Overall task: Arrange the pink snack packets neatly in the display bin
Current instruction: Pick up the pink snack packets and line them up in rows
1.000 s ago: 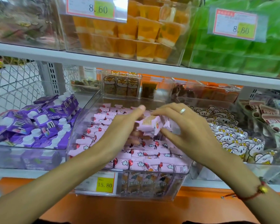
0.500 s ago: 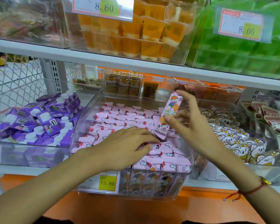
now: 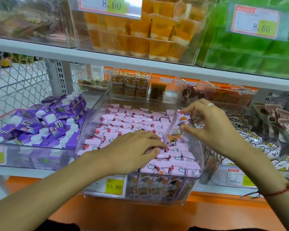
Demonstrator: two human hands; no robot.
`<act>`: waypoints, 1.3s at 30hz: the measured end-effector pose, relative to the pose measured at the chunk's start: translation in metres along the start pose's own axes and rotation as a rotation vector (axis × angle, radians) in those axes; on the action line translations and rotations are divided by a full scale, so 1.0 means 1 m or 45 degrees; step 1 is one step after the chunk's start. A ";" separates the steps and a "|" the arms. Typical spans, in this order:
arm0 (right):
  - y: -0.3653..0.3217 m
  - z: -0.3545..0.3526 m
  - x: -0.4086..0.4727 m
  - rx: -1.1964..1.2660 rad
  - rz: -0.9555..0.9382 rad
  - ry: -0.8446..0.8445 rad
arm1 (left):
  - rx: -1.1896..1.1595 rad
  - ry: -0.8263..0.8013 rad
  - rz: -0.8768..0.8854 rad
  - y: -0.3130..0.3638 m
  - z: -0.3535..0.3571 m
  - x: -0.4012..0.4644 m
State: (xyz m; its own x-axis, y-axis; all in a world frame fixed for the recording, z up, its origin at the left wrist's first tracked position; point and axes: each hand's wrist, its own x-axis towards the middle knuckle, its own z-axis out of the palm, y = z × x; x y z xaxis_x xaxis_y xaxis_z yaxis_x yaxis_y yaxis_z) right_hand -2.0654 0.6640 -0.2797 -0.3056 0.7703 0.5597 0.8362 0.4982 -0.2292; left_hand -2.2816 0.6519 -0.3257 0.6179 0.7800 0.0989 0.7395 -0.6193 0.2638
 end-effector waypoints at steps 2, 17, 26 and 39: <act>-0.003 0.005 0.000 -0.091 -0.058 -0.027 | 0.000 0.004 0.001 0.000 0.000 0.000; -0.006 0.017 -0.010 -0.238 -0.140 -0.423 | -0.129 0.065 0.021 -0.006 0.001 0.002; -0.010 0.011 -0.041 -0.338 -0.288 -0.554 | -0.210 0.260 -0.100 -0.027 -0.017 0.044; -0.001 0.019 -0.026 -0.389 -0.254 -0.552 | -0.271 0.008 -0.063 -0.026 -0.014 0.102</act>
State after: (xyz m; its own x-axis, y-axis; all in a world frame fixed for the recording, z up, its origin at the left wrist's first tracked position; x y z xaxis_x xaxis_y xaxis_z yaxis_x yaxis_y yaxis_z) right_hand -2.0665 0.6510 -0.3092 -0.5760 0.7983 0.1756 0.8174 0.5624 0.1246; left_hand -2.2419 0.7485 -0.3089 0.5800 0.8100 0.0867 0.6955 -0.5478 0.4650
